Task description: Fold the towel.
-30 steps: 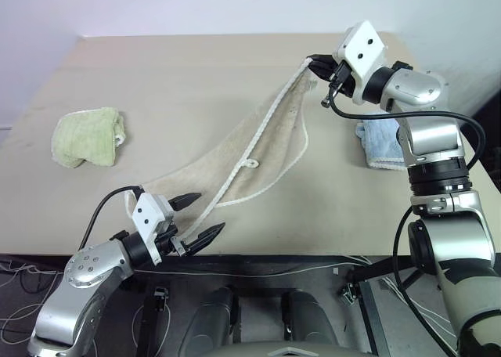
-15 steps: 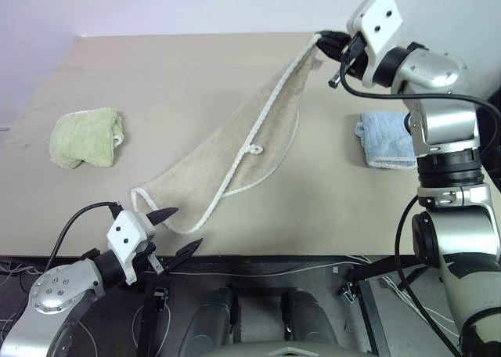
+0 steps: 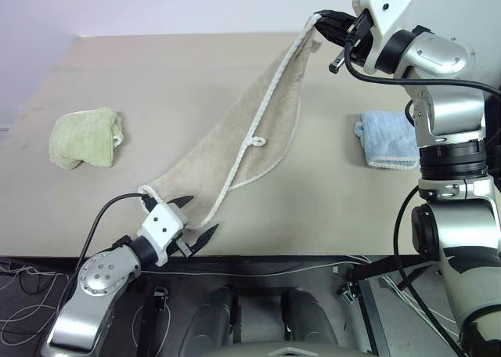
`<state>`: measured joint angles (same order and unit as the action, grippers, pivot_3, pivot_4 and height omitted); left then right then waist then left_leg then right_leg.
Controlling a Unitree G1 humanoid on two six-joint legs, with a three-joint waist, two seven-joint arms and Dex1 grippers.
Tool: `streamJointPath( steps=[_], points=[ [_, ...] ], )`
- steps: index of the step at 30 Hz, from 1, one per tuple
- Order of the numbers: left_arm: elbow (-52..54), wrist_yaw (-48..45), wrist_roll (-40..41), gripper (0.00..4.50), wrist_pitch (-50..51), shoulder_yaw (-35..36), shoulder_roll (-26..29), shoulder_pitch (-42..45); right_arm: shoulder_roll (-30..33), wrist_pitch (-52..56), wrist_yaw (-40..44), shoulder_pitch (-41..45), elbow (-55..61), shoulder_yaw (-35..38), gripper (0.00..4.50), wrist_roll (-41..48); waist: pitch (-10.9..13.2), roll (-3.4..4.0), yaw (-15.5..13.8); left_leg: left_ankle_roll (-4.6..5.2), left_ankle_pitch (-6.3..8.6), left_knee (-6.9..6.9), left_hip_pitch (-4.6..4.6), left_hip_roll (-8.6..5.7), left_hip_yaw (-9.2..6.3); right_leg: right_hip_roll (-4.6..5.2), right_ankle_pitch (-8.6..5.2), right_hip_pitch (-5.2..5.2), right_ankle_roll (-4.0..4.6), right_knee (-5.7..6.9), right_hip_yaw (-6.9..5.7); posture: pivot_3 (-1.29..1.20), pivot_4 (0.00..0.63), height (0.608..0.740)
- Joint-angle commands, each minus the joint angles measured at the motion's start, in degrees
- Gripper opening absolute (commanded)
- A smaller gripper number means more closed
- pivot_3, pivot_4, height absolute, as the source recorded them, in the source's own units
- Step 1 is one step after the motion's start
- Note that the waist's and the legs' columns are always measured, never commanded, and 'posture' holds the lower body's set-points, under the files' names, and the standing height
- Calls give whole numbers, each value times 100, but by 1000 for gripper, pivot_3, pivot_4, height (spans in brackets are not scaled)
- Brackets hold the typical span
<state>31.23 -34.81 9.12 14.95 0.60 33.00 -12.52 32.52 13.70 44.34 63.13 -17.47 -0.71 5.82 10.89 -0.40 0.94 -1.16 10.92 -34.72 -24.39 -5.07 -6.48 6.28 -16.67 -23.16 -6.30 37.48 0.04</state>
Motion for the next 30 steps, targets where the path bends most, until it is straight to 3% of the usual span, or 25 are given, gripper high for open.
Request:
streamJointPath(
  steps=[1, 7, 18, 21, 30],
  points=[
    [556, -36, -137, 4500, 366, -41, 257, -154, 108, 7, -33, 123, 269, 145, 41, 61, 0, 1, 1, 0, 0, 1, 0, 0, 0, 0, 0, 0, 0, 0, 1, 0, 150, 740],
    [805, -7, -265, 4500, 880, -17, 543, -335, 158, 28, -46, 41, 281, 164, 41, 64, 0, 2, -12, 0, 0, 1, 0, 0, 0, 0, 0, -1, 1, 1, 1, 0, 150, 740],
    [-469, -107, -212, 4500, 972, 50, 612, 264, 173, -50, -84, -115, 287, 99, 41, -50, -3, 7, -15, -1, -1, -3, 6, 1, -2, -2, 0, 3, 1, 9, -1, 0, 150, 740],
    [-590, -166, -262, 3877, 875, -29, 653, 260, 157, -94, -96, -141, 252, 76, 0, -72, -3, 7, -15, -2, -2, -9, 10, 4, -3, -5, 3, 8, 7, 12, -1, 0, 150, 740],
    [-611, -186, -171, 943, 1084, -58, 633, 349, 180, -88, -112, -205, 286, 78, 0, -77, -3, 7, -13, -3, -3, -22, 13, 20, -5, -22, 12, 13, 26, 12, 1, 0, 150, 740]
  ],
)
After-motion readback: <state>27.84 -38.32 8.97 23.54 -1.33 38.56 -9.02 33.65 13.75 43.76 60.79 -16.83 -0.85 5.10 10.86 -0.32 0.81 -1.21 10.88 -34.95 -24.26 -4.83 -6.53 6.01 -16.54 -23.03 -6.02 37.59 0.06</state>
